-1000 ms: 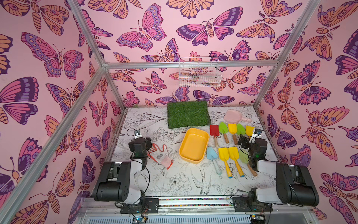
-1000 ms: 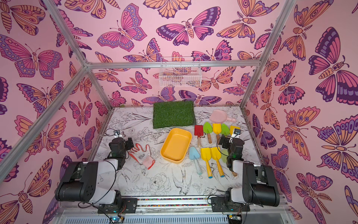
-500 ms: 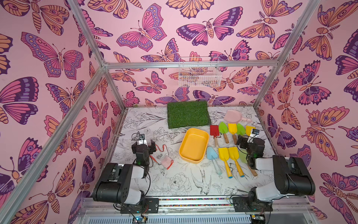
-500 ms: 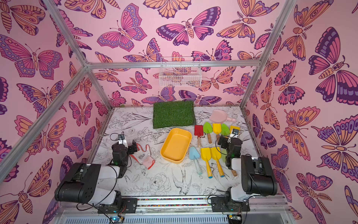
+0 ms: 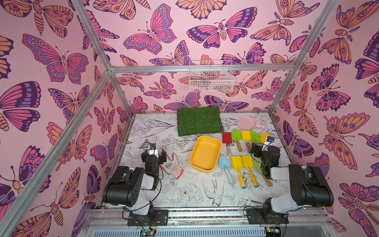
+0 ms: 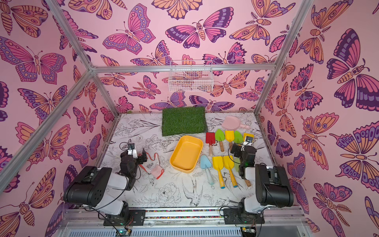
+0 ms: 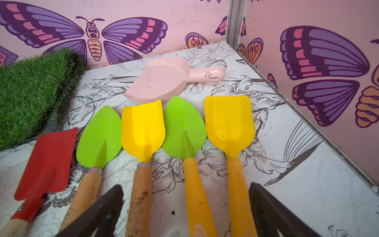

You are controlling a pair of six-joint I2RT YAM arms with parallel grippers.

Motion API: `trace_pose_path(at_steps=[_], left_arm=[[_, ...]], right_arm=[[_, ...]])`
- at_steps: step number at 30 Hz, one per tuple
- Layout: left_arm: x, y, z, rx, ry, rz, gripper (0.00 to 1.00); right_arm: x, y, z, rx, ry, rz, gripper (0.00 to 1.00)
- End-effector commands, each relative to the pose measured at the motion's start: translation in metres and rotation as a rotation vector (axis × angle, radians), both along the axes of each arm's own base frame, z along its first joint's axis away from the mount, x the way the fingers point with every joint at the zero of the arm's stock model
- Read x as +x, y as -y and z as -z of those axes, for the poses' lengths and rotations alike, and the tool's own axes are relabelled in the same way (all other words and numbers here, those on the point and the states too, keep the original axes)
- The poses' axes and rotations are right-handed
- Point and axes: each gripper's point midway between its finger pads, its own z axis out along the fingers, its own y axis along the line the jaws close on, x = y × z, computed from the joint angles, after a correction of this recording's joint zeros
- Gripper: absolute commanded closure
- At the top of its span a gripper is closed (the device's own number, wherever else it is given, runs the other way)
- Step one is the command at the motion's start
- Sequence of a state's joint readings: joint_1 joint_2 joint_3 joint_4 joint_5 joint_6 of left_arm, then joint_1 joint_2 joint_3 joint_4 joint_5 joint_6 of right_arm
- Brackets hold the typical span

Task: Take the shovel out of the storage box
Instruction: Reset both arms

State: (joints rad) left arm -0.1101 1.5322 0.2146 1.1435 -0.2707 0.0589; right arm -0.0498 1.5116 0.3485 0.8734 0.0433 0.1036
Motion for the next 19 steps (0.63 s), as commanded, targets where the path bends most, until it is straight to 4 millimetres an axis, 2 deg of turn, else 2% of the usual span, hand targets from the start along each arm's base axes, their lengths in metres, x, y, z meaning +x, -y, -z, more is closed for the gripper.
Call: trace_pose_path(at_steps=[1,3,19], left_arm=[[0.0085,-0.0031,-0.0011,-0.007,-0.013,-0.032,0.00],[0.0162,-0.0065,0.0011,0.000,-0.022,-0.050,0.00],[0.0171,-0.0101,0.0046,-0.027,-0.053,-0.054,0.00]], right_arm=[[0.0064,-0.0040,-0.0104,-0.008,0.024,-0.016,0.01],[0.0064,-0.0040,-0.0108,-0.009,0.025,-0.016,0.01],[0.0068,-0.0035,-0.0115,-0.009,0.027,-0.014,0.01]])
